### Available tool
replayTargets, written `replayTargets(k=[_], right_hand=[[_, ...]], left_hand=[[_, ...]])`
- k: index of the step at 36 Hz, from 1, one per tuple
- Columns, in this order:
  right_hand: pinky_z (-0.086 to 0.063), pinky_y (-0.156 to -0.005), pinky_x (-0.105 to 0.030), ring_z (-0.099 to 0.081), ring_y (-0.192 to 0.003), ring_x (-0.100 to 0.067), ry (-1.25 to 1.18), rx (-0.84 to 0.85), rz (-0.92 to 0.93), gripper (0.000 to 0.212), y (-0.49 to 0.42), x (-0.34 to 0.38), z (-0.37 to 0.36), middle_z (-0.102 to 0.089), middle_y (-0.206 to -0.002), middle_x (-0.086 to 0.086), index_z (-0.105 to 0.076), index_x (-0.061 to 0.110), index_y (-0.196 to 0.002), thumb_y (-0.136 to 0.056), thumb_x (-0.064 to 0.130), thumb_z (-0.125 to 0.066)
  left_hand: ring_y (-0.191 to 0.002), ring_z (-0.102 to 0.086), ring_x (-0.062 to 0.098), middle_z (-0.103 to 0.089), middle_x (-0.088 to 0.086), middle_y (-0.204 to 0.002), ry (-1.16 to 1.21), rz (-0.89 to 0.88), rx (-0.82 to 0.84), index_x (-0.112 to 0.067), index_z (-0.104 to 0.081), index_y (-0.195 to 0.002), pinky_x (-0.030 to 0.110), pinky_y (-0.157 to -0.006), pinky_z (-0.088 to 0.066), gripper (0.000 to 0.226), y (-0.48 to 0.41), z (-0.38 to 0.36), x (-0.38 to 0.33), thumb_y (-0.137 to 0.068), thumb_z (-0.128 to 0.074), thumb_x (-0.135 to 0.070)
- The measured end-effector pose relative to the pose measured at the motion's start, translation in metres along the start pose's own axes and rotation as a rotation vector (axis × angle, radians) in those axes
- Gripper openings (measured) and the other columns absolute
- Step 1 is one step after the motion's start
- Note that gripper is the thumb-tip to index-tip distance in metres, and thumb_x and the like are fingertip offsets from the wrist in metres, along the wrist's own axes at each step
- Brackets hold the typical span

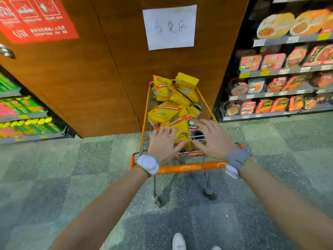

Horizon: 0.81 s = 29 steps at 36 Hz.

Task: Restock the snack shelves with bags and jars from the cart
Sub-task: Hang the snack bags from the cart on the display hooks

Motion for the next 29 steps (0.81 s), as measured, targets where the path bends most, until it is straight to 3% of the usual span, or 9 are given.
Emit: replayTargets(k=[3, 5, 7, 9, 13, 16, 19, 22, 29], right_hand=[[-0.044, -0.099, -0.041, -0.046, -0.123, -0.024, 0.093, 0.453, 0.141, 0.079, 0.019, -0.001, -0.025, -0.055, -0.128, -0.005, -0.058, 0.023, -0.127, -0.09, 0.08, -0.017], [-0.049, -0.082, -0.041, -0.058, -0.101, -0.025, 0.108, 0.668, 0.1, 0.057, 0.033, -0.007, -0.043, -0.062, -0.102, -0.007, -0.054, 0.038, -0.084, -0.087, 0.085, -0.021], [-0.051, -0.068, -0.039, -0.061, -0.073, -0.023, 0.094, 0.669, 0.091, 0.072, 0.034, -0.016, -0.056, -0.063, -0.081, -0.007, -0.043, 0.03, -0.068, -0.076, 0.095, -0.014], [-0.046, -0.06, -0.036, -0.054, -0.061, -0.02, 0.06, 0.684, 0.061, 0.088, 0.029, -0.023, -0.065, -0.058, -0.071, -0.003, -0.048, 0.022, -0.069, -0.066, 0.102, -0.009], [-0.037, -0.057, -0.031, -0.053, -0.061, -0.02, 0.063, 0.78, 0.108, 0.095, 0.022, -0.026, -0.069, -0.055, -0.07, -0.002, -0.055, 0.021, -0.074, -0.059, 0.105, -0.013], [-0.039, -0.057, -0.03, -0.058, -0.068, -0.019, 0.054, 0.798, 0.077, 0.082, 0.026, -0.028, -0.068, -0.06, -0.075, 0.001, -0.058, 0.023, -0.084, -0.067, 0.099, -0.032], [-0.049, -0.063, -0.034, -0.062, -0.08, -0.024, 0.13, 0.749, 0.109, 0.035, 0.032, -0.025, -0.062, -0.062, -0.086, 0.001, -0.059, 0.032, -0.108, -0.086, 0.06, -0.06], [-0.053, -0.075, -0.039, -0.064, -0.089, -0.031, 0.206, 0.663, 0.055, 0.025, 0.038, -0.02, -0.06, -0.061, -0.09, -0.005, -0.062, 0.025, -0.109, -0.085, 0.024, -0.057], [-0.053, -0.077, -0.039, -0.065, -0.097, -0.033, 0.264, 0.665, 0.081, 0.015, 0.066, -0.036, -0.058, -0.064, -0.105, -0.011, -0.061, 0.018, -0.1, -0.088, 0.026, -0.057]], left_hand=[[-0.112, -0.057, 0.028, -0.065, 0.007, -0.117, -0.006, -0.112, 0.25, -0.016, -0.061, -0.119, 0.043, -0.093, -0.042, 0.085, 0.029, -0.035, 0.003, -0.093, -0.007, -0.075], [-0.096, -0.061, 0.026, -0.067, 0.007, -0.107, 0.016, -0.115, 0.428, -0.015, -0.062, -0.111, 0.039, -0.077, -0.045, 0.083, 0.05, -0.06, 0.011, -0.092, -0.013, -0.079], [-0.069, -0.058, 0.021, -0.066, 0.005, -0.082, 0.028, -0.069, 0.547, -0.015, -0.064, -0.099, 0.032, -0.054, -0.036, 0.083, 0.056, -0.068, 0.015, -0.09, -0.017, -0.083], [-0.061, -0.055, 0.019, -0.063, 0.003, -0.074, 0.047, -0.059, 0.595, -0.015, -0.065, -0.092, 0.03, -0.048, -0.031, 0.082, 0.053, -0.073, 0.017, -0.089, -0.02, -0.083], [-0.076, -0.063, 0.024, -0.065, 0.004, -0.082, 0.129, -0.1, 0.688, -0.016, -0.063, -0.098, 0.032, -0.061, -0.044, 0.069, 0.045, -0.076, 0.019, -0.09, -0.039, -0.08], [-0.091, -0.065, 0.032, -0.065, 0.009, -0.096, 0.068, -0.103, 0.686, -0.017, -0.059, -0.112, 0.039, -0.071, -0.051, 0.036, 0.047, -0.077, 0.015, -0.094, -0.057, -0.049], [-0.098, -0.065, 0.038, -0.066, 0.013, -0.105, 0.001, -0.004, 0.644, -0.019, -0.061, -0.117, 0.04, -0.074, -0.049, 0.029, 0.05, -0.074, 0.006, -0.088, -0.056, -0.025], [-0.098, -0.065, 0.036, -0.067, 0.012, -0.105, -0.028, 0.057, 0.636, -0.018, -0.065, -0.111, 0.037, -0.071, -0.043, 0.027, 0.053, -0.072, -0.003, -0.087, -0.056, -0.026], [-0.094, -0.066, 0.036, -0.068, 0.013, -0.102, -0.032, 0.136, 0.627, -0.012, -0.065, -0.104, 0.037, -0.067, -0.045, 0.025, 0.071, -0.072, -0.038, -0.086, -0.056, -0.026]])
Point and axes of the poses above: each hand's wrist, its own y-axis away from the middle knuckle, its own z-axis out of the back of the hand, x = y × z, the point moved 1 cm from there along -y, towards the middle knuckle
